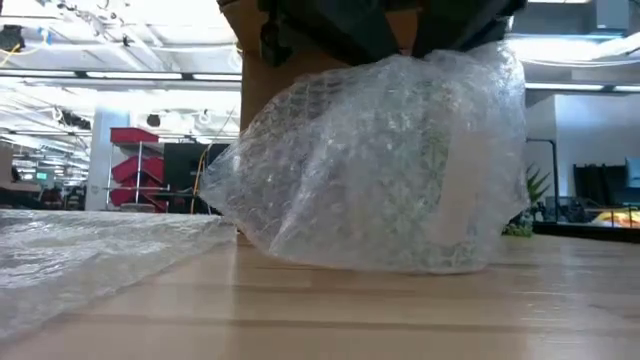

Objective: Wrap mug
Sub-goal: Wrap the blue patterned mug with the right transparent bubble wrap

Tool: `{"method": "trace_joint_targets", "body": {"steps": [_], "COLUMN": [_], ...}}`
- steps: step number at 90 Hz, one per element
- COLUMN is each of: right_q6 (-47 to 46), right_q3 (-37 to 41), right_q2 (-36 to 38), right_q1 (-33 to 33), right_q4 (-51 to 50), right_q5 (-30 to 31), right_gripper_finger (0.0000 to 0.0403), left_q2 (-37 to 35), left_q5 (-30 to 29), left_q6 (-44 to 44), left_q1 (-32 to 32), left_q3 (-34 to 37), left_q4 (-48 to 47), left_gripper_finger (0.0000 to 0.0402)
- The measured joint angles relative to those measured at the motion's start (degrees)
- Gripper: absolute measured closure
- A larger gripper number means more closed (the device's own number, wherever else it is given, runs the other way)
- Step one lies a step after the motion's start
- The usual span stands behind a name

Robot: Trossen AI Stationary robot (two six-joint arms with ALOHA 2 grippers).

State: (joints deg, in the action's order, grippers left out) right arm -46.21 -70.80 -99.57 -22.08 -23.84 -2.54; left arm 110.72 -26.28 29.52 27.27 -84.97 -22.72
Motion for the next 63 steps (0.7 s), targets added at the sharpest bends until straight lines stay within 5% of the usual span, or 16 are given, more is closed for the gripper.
{"method": "trace_joint_targets", "body": {"steps": [39,63], "right_q6": [-3.52,-3.38], "right_q3": [8.08,6.91], "right_q2": [0.28,0.02], "right_q1": [1.50,2.17], "right_q4": [4.58,3.70], "right_q5": [0.69,-1.50], "right_gripper_finger": [0.0403,0.0403], "left_q2": [-4.36,-0.73], "left_q5": [2.36,3.10], "left_q6": [-0.27,0.24], "left_q1": [0.87,1.50], "left_q3": [-0.03,-0.04], "left_q4": [0.02,-0.82], "left_gripper_finger": [0.0402,0.0402]}}
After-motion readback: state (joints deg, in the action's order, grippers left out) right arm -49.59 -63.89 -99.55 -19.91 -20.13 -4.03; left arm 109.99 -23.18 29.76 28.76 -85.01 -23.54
